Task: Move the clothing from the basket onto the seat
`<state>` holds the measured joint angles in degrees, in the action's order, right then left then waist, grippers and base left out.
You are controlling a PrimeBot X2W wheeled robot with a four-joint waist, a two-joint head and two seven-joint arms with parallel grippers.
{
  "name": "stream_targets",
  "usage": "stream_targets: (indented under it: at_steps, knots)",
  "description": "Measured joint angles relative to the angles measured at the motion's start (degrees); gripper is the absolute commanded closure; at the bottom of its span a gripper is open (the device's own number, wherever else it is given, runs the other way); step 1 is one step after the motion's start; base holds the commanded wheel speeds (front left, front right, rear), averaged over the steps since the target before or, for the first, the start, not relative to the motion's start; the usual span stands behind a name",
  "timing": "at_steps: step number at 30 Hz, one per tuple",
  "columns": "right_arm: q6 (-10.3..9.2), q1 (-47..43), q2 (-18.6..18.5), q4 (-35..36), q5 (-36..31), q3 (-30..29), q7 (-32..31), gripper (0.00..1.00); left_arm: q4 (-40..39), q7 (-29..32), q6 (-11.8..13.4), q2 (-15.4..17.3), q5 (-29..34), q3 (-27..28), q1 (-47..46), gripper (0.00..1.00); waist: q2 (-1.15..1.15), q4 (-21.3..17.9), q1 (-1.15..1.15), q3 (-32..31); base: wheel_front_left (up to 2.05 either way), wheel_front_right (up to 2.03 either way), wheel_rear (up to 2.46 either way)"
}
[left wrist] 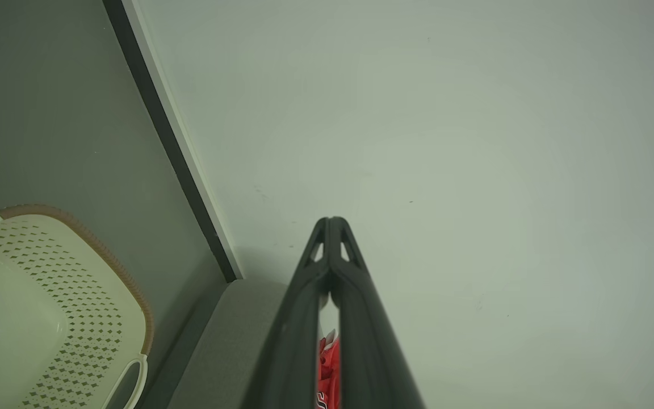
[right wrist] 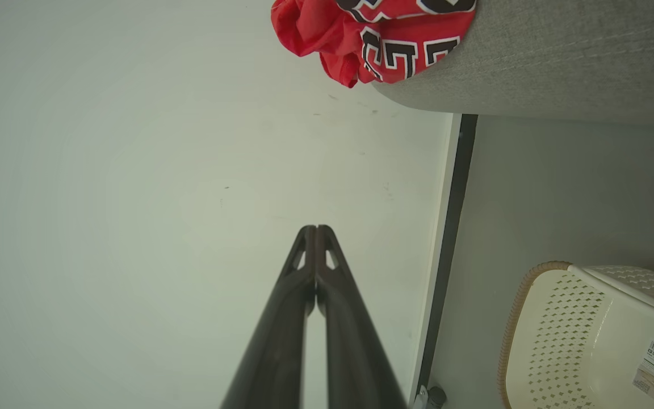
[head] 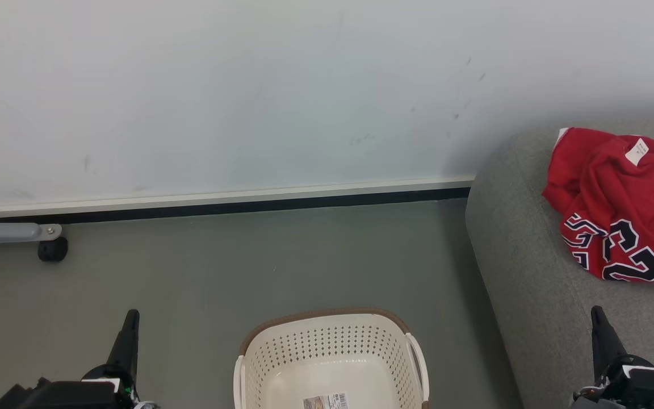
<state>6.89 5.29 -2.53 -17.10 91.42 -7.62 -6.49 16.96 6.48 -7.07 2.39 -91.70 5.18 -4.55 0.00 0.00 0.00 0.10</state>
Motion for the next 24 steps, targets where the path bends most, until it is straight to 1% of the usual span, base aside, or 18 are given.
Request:
stream_targets:
  at_steps: [24]
  knots:
    - [0.00,0.00,0.01,0.01,0.01,0.01,0.00,1.00,-0.01,0.00,0.00,0.00,-0.01,0.00,0.00,1.00,0.00,0.00,0.00,0.01,0.00,0.00,0.00]
